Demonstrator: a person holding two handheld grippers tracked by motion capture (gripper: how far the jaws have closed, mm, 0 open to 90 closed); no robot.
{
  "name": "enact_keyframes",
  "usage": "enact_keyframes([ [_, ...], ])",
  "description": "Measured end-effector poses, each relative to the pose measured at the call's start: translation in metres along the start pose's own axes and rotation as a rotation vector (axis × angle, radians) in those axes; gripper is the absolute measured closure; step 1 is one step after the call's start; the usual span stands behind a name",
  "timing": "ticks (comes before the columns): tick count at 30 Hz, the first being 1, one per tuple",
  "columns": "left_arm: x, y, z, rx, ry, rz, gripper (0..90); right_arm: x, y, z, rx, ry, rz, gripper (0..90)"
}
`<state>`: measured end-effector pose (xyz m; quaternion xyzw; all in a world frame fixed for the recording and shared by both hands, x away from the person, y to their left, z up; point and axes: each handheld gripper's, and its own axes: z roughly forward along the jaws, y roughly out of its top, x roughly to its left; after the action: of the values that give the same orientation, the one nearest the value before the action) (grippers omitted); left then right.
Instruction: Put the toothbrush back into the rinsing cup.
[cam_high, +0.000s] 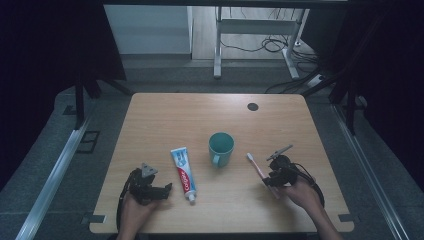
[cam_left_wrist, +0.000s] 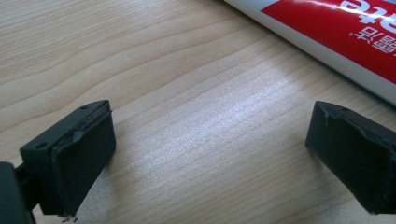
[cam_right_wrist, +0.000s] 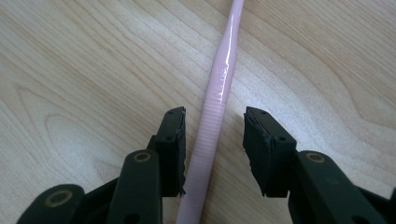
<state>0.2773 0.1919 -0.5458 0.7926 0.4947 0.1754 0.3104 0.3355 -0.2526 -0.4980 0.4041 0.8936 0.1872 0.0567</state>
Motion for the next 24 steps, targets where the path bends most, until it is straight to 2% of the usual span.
enact_keyframes([
  [1, 0.0, 0.0, 0.0, 0.0, 0.0, 0.0, 1.7, 0.0, 0.005, 0.001, 0.024, -0.006, 0.001, 58.7],
  [12, 0.0, 0.0, 0.0, 0.0, 0.0, 0.0, 1.7, -0.001, 0.028, 0.004, 0.128, -0.013, 0.002, 61.0],
  [15, 0.0, 0.0, 0.0, 0.0, 0.0, 0.0, 1.7, -0.002, 0.037, 0.007, 0.185, -0.003, 0.003, 62.2],
  [17, 0.0, 0.0, 0.0, 0.0, 0.0, 0.0, 1.7, -0.002, 0.039, 0.009, 0.2, -0.003, 0.004, 62.6],
  [18, 0.0, 0.0, 0.0, 0.0, 0.0, 0.0, 1.6, -0.001, 0.043, 0.011, 0.228, -0.003, 0.011, 63.2],
  [24, 0.0, 0.0, 0.0, 0.001, 0.0, 0.0, 1.6, -0.002, 0.051, 0.018, 0.275, -0.009, 0.024, 64.5],
])
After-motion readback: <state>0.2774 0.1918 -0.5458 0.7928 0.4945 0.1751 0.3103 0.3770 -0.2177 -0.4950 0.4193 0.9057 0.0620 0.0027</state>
